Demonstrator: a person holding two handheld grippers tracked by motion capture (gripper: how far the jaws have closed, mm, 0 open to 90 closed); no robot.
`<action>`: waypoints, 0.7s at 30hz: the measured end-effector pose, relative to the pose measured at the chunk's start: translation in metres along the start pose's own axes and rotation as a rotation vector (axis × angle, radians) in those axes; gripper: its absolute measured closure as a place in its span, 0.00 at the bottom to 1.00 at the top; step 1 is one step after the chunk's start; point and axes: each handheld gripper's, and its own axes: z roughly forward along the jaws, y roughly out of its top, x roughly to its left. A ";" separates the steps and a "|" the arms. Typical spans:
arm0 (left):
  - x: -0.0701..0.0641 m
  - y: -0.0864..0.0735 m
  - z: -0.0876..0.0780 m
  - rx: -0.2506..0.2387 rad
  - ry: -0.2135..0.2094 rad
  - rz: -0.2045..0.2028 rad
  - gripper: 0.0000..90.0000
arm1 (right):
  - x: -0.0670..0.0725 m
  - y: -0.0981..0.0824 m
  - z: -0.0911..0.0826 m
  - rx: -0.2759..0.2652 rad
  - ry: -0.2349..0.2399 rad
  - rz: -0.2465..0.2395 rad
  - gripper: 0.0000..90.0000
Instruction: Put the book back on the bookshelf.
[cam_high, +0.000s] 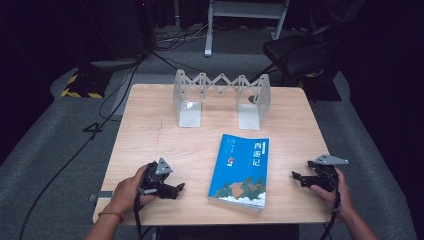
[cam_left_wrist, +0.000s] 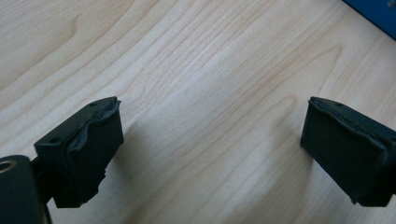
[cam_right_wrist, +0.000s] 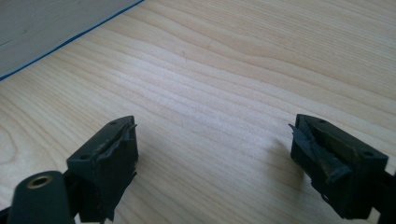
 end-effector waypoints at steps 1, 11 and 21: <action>0.002 0.000 0.000 0.005 -0.009 0.003 0.05 | 0.000 0.001 0.001 -0.002 0.001 0.002 0.17; -0.005 0.009 0.009 0.012 0.085 -0.099 0.00 | -0.001 0.010 0.011 0.003 0.070 -0.069 0.16; -0.028 0.002 0.001 0.031 -0.002 -0.010 0.00 | 0.034 0.018 0.009 0.017 0.217 -0.241 0.24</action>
